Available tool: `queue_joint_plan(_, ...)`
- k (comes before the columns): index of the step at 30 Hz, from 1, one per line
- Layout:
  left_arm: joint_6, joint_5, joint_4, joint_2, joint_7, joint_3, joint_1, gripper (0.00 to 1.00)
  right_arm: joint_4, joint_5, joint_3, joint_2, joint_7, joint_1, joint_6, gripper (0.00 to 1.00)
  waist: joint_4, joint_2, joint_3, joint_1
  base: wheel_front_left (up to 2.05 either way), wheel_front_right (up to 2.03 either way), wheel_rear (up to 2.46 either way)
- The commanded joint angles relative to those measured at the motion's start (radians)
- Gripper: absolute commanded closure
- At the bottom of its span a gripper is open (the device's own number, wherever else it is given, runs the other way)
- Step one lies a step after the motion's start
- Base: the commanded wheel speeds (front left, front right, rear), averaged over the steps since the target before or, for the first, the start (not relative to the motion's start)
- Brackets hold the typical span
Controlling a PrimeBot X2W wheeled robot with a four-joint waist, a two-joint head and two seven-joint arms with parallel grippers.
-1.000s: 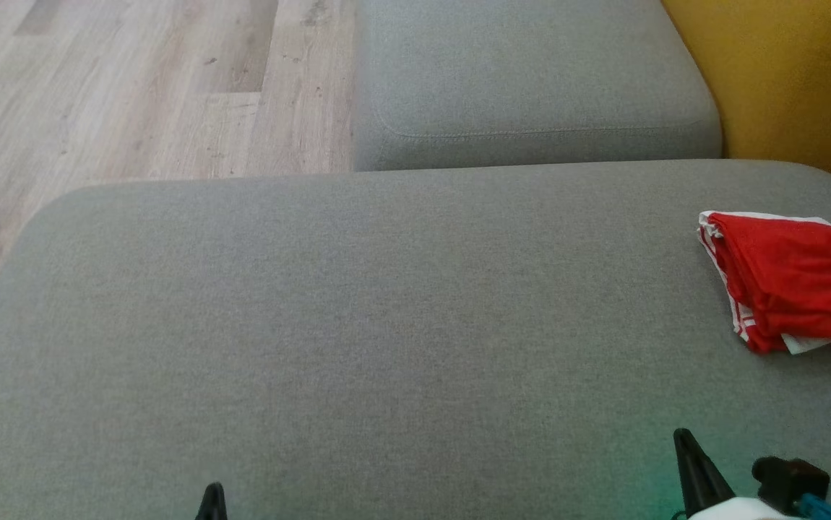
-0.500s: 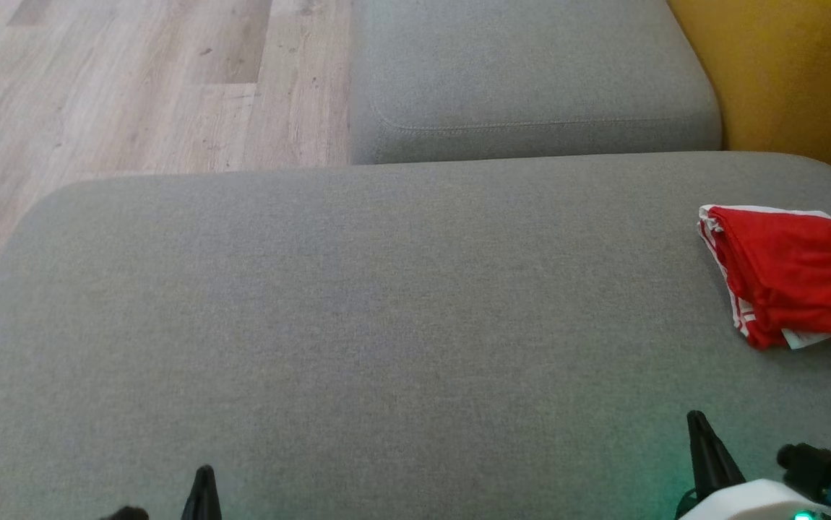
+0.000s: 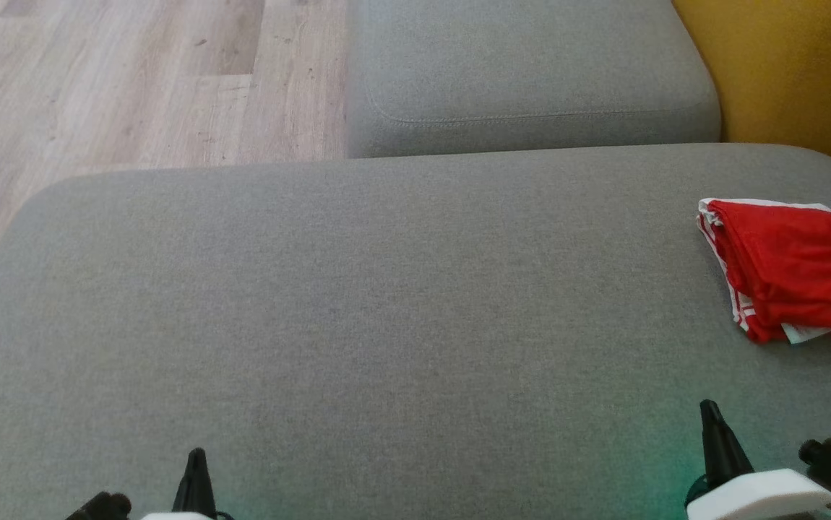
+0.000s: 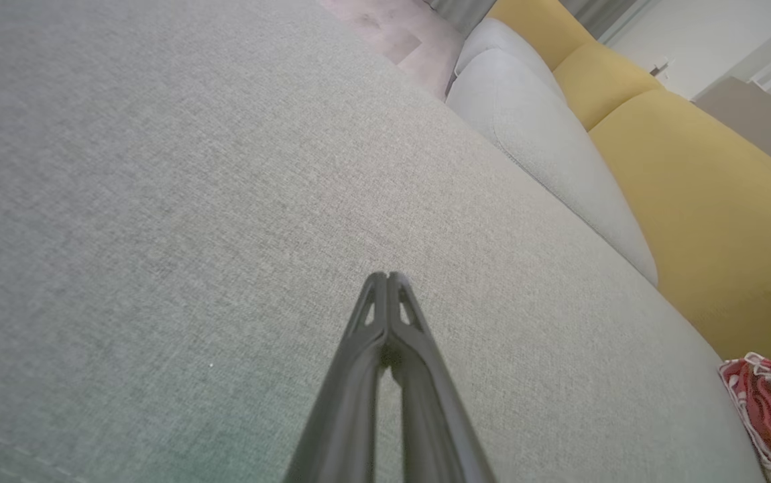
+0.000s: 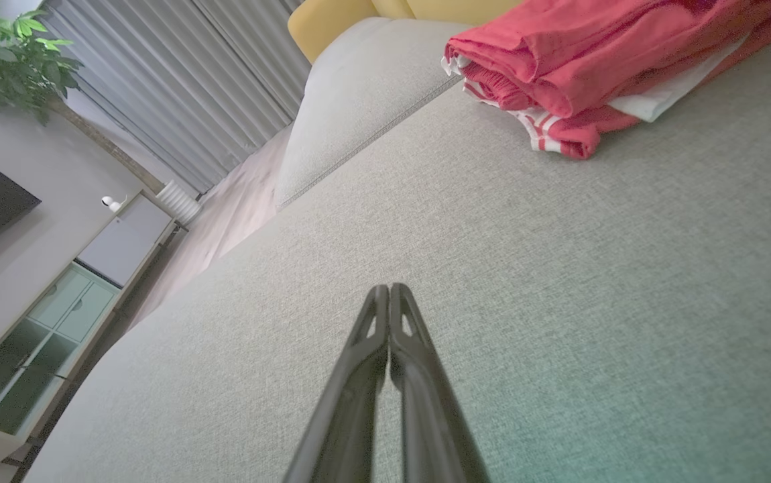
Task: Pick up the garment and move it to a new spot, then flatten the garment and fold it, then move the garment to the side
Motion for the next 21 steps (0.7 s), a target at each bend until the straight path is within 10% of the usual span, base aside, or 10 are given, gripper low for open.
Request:
queue_joint_plan(1,-0.016,-0.022,-0.029,0.000,0.006,0.038,-0.057,1.00,-0.037,0.035,-0.003,-0.002,0.006,-0.063,0.000,1.00,-0.001,-0.0001,0.002,0.0000,0.00,0.00,0.00)
queue_joint_plan(21,-0.080,-0.174,-0.033,-0.041,0.066,0.145,-0.096,1.00,-0.046,0.280,-0.025,-0.003,0.040,-0.107,0.000,1.00,-0.008,-0.0001,0.024,0.0000,0.00,0.00,0.00)
